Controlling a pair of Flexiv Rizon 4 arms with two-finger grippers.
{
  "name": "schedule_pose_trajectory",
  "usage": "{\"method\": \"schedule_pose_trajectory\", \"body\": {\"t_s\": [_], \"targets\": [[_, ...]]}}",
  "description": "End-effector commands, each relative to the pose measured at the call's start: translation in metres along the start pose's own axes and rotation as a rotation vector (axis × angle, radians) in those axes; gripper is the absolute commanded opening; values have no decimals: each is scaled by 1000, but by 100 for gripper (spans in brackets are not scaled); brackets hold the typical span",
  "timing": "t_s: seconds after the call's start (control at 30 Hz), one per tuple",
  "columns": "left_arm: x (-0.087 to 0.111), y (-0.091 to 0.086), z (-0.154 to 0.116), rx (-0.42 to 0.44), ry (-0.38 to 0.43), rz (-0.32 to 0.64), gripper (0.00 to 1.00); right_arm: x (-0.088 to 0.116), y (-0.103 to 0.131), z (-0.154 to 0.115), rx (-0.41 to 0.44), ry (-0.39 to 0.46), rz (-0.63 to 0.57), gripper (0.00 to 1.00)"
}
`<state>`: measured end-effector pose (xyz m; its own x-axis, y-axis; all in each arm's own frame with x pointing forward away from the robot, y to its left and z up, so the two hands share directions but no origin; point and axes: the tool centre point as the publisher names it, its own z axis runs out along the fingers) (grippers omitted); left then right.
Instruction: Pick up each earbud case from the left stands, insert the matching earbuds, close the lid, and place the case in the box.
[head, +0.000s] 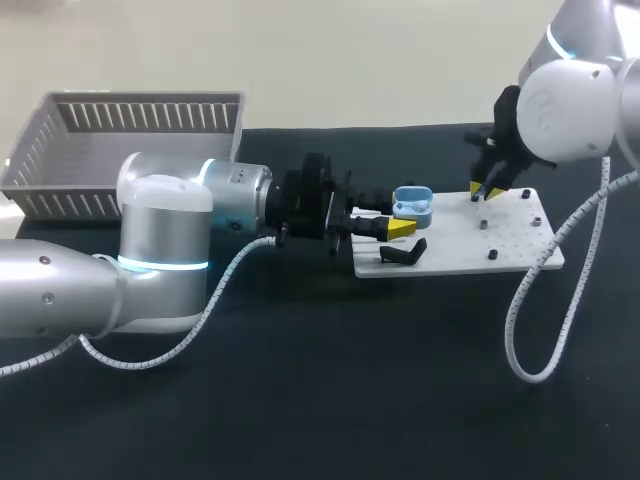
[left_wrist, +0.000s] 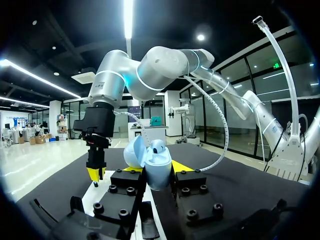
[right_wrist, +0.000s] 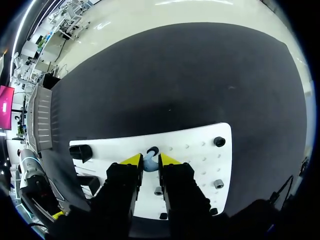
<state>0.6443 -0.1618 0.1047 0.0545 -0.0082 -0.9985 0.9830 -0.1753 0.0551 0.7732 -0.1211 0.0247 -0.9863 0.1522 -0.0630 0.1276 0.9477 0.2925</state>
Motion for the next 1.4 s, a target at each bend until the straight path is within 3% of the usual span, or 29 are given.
{"method": "schedule_pose_trajectory", "body": {"t_s": [0.03, 0.27, 0.47, 0.8, 0.97, 1.33, 1.4], "targets": [[0, 0, 0, -2, -1, 1, 0, 1, 0, -1, 1, 0, 1, 0], [0, 0, 0, -2, -1, 1, 0, 9, 0, -19, -1, -25, 3, 0], [0, 0, 0, -2, -1, 1, 0, 25, 4, -49, -6, -49, -6, 0], [0, 0, 0, -2, -1, 1, 0, 69, 25, -128, 3, -69, -65, 0], [0, 0, 0, -2, -1, 1, 0, 88, 39, -155, 30, -78, -100, 0], [0, 0, 0, -2, -1, 1, 0, 141, 91, -163, 46, -19, -227, 0], [0, 0, 0, -2, -1, 1, 0, 141, 91, -163, 46, -19, -227, 0]]}}
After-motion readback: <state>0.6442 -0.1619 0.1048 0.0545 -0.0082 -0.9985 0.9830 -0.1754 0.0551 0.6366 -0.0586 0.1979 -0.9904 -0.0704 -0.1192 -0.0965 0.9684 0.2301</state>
